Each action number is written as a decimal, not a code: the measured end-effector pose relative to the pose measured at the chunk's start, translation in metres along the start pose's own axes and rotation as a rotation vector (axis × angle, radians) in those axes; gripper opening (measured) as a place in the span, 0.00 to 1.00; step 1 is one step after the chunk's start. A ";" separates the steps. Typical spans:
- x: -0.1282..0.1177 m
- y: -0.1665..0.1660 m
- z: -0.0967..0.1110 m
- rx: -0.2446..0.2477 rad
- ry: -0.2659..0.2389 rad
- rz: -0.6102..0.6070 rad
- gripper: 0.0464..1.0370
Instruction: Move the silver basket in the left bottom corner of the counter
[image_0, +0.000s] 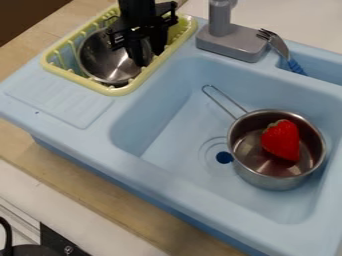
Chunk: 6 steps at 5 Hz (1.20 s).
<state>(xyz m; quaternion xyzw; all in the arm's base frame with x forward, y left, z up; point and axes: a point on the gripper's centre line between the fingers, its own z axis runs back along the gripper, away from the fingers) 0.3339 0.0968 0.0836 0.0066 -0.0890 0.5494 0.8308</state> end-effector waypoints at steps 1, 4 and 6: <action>0.007 0.001 0.005 0.021 -0.025 0.022 0.17; 0.012 -0.007 0.022 0.045 -0.054 0.082 0.02; 0.018 -0.011 0.024 0.031 -0.108 0.100 0.02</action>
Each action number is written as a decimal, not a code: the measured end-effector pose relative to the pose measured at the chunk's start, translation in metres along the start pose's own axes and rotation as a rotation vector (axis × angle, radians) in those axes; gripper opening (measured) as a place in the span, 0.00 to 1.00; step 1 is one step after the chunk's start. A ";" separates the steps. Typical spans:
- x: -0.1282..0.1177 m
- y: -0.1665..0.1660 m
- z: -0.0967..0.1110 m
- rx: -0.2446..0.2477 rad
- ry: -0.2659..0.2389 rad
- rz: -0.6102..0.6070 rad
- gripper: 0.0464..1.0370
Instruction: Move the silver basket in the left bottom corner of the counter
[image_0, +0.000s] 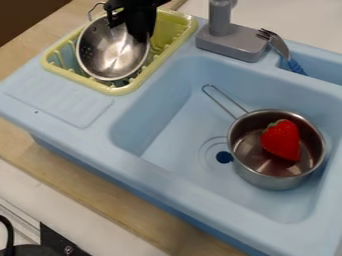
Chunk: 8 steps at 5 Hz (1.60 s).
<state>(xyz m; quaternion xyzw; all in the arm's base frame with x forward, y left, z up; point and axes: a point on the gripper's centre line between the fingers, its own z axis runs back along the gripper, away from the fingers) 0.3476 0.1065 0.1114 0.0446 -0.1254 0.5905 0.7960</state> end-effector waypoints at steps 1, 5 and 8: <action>0.005 -0.005 0.005 -0.018 -0.014 0.053 0.02; 0.023 -0.029 0.050 -0.051 -0.007 0.181 0.01; 0.020 0.007 0.070 0.115 -0.014 0.241 0.01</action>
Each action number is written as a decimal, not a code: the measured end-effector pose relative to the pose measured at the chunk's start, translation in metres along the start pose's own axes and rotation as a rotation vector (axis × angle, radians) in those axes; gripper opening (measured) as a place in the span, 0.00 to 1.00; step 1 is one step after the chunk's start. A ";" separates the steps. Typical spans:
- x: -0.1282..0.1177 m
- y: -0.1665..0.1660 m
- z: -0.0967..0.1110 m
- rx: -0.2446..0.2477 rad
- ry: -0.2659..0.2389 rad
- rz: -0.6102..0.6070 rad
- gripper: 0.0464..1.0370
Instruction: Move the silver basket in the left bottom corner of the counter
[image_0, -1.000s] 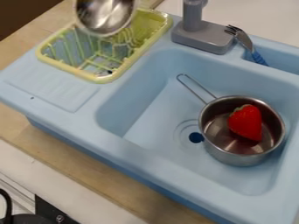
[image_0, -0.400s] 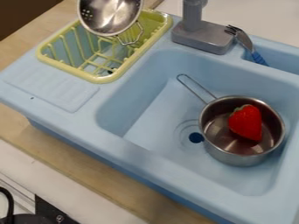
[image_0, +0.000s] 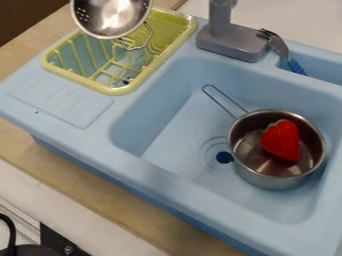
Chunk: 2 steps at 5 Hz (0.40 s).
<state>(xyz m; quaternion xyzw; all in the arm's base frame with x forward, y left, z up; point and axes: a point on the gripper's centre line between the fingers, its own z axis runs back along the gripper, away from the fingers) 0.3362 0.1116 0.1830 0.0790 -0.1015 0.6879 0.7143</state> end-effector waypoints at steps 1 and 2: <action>0.004 0.014 0.005 0.035 0.061 0.053 0.01; 0.013 0.029 0.007 0.071 0.092 0.110 0.01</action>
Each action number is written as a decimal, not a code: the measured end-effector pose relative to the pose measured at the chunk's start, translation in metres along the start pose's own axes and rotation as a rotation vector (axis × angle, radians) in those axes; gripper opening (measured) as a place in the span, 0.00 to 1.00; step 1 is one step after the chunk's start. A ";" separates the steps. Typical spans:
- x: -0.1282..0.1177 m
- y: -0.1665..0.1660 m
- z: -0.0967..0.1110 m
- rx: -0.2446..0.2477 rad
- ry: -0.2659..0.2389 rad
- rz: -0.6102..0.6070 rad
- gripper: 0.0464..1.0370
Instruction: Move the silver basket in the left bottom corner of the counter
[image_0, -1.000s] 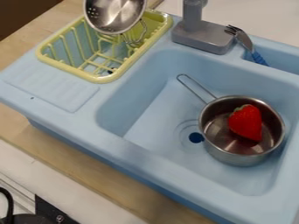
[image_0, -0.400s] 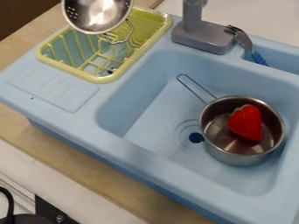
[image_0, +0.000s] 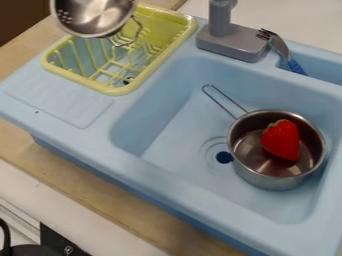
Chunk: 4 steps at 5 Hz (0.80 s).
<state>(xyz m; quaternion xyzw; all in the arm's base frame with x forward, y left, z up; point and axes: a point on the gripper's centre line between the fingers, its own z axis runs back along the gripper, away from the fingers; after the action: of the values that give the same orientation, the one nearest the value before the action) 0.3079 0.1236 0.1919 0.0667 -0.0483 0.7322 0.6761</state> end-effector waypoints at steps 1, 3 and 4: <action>-0.001 0.026 -0.018 0.060 -0.045 -0.031 0.01; -0.011 0.055 -0.024 0.053 -0.027 -0.096 0.01; -0.018 0.061 -0.032 0.088 -0.011 -0.104 0.01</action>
<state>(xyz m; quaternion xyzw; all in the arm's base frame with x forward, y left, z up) 0.2470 0.1066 0.1584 0.1030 -0.0164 0.6970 0.7094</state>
